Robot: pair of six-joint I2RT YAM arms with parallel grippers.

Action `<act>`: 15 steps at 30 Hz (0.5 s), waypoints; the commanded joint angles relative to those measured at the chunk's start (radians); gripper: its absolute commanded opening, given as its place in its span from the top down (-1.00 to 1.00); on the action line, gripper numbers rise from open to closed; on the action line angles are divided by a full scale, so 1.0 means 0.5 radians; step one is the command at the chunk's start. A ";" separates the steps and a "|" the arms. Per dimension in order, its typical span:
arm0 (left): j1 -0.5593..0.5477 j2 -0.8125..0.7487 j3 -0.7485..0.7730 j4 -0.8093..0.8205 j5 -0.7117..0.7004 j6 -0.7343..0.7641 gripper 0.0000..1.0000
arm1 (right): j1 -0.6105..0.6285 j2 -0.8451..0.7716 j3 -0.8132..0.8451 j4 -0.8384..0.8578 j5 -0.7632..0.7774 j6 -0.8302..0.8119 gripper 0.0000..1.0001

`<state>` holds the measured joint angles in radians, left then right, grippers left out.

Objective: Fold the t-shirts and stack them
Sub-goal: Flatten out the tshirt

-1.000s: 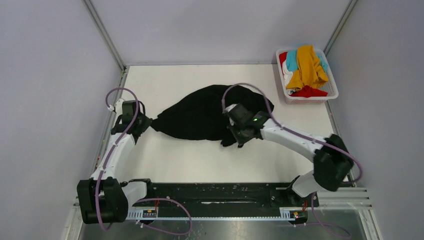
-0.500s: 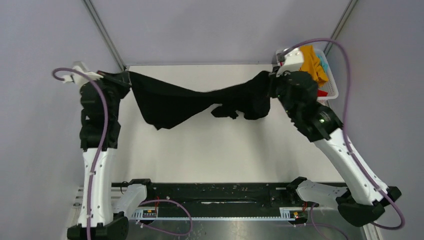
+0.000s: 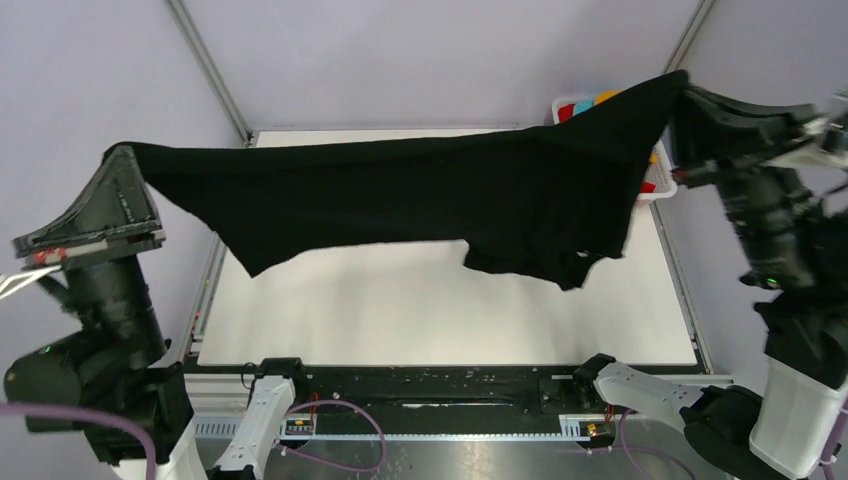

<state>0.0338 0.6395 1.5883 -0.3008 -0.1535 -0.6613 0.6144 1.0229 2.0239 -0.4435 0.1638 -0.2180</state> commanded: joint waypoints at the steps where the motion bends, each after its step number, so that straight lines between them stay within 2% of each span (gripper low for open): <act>1: 0.000 0.038 0.116 0.145 0.080 0.091 1.00 | 0.000 0.131 0.371 -0.175 -0.290 -0.169 1.00; 4: 0.000 0.097 0.153 0.169 0.181 0.084 1.00 | 0.000 0.227 0.516 -0.225 -0.258 -0.251 1.00; 8: 0.000 0.219 0.117 0.178 0.144 0.057 1.00 | 0.000 0.335 0.523 -0.184 -0.066 -0.396 1.00; 11: -0.002 0.355 0.044 0.181 0.095 0.035 1.00 | -0.002 0.397 0.353 -0.040 0.190 -0.507 1.00; 15: 0.000 0.543 -0.174 0.252 0.025 0.014 1.00 | -0.021 0.480 -0.044 0.310 0.487 -0.671 1.00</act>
<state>0.0338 0.7967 1.5974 -0.2028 -0.1085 -0.6476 0.6144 1.1767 2.1464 -0.4519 0.2111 -0.4366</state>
